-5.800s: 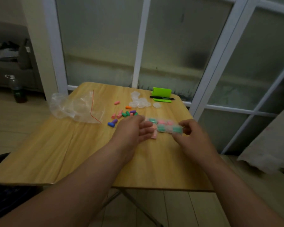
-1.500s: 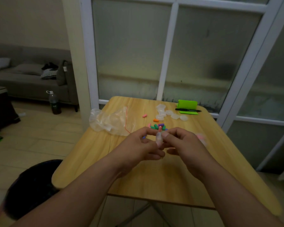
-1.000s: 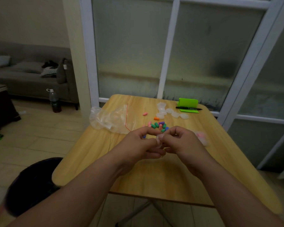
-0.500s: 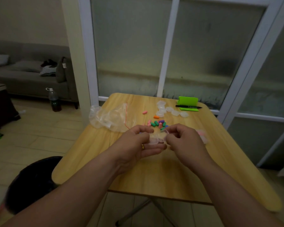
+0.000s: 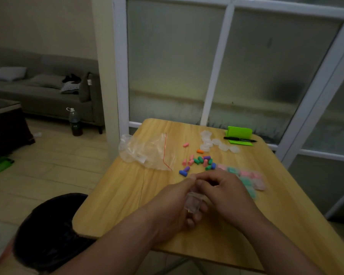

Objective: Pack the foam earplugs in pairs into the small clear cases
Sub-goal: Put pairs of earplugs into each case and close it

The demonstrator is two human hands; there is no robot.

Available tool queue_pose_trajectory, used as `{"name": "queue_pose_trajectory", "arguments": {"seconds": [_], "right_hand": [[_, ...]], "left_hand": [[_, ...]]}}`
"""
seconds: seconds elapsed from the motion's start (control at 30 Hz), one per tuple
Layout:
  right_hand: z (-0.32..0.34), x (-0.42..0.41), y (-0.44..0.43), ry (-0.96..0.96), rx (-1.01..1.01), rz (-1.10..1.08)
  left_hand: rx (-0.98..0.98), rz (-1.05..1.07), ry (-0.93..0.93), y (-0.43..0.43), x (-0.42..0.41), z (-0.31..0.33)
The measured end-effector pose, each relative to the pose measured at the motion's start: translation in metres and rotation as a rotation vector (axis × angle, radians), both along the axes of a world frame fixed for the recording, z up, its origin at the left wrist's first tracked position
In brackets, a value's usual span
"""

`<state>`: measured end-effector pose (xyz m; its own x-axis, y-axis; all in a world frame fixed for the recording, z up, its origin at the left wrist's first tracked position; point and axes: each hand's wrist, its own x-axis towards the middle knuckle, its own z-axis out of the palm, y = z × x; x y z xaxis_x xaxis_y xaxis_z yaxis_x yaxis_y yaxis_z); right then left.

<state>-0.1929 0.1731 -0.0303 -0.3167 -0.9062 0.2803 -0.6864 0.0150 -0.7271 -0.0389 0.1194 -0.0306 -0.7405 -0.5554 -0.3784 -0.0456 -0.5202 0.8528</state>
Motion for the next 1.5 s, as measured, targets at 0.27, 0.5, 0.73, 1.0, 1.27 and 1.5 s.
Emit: {"name": "queue_pose_trajectory", "arguments": {"seconds": [0.27, 0.5, 0.73, 1.0, 1.27, 1.5], "right_hand": [[0.011, -0.038, -0.035, -0.012, -0.037, -0.138], [0.005, -0.056, -0.097, 0.535, 0.141, -0.218], [-0.004, -0.047, -0.12, 0.731, 0.246, -0.293], [-0.01, -0.05, -0.124, 0.754, 0.28, -0.394], [-0.003, -0.046, -0.118, 0.654, 0.202, -0.393], [0.017, -0.02, -0.057, 0.319, -0.028, -0.245]], "left_hand": [[0.095, 0.317, 0.045, -0.02, 0.001, 0.007], [0.155, 0.449, 0.149, -0.029, -0.003, 0.011], [0.193, 0.472, 0.126, -0.038, -0.004, 0.008], [0.215, 0.463, 0.13, -0.041, -0.005, 0.007], [0.222, 0.456, 0.11, -0.041, -0.008, 0.005], [0.234, 0.405, 0.1, -0.042, -0.01, 0.005]]}}
